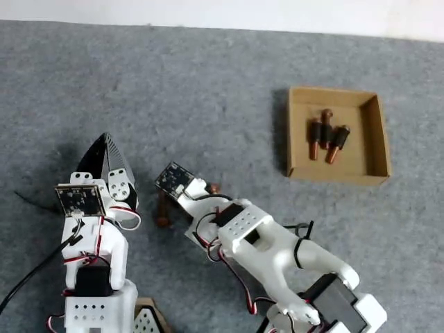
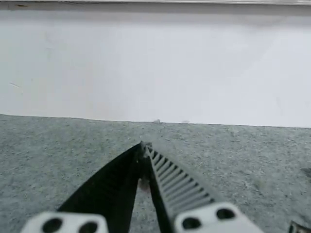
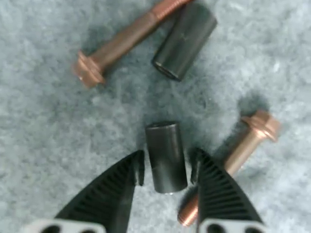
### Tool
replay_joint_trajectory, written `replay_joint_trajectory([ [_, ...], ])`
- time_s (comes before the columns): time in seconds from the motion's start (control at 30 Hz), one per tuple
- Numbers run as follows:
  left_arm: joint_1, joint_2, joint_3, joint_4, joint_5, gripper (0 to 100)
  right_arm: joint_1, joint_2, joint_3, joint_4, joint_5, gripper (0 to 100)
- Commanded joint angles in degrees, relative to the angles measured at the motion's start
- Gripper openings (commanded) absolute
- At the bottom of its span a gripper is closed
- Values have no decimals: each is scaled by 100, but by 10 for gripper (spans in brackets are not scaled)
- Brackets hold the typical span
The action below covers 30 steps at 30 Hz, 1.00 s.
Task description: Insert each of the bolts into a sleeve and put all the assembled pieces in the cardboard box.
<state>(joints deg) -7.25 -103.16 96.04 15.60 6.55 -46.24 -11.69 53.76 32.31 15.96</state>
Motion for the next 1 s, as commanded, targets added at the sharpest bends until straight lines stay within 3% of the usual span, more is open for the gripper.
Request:
replay_joint_trajectory([
  [0.0, -48, -48, 119, -132, -9, 11, 110, 13, -180, 84, 62, 58],
  [0.1, -31, -48, 119, -123, -9, 11, 110, 13, -180, 75, 62, 2],
  [0.4, -31, -48, 119, -132, -9, 11, 110, -110, -189, 75, 62, 8],
  [0.67, -40, -48, 119, -132, -9, 11, 127, -1569, 57, 75, 62, 6],
  [0.97, -22, -48, 119, -114, -9, 11, 1218, -3644, 1367, -1015, 62, 5],
])
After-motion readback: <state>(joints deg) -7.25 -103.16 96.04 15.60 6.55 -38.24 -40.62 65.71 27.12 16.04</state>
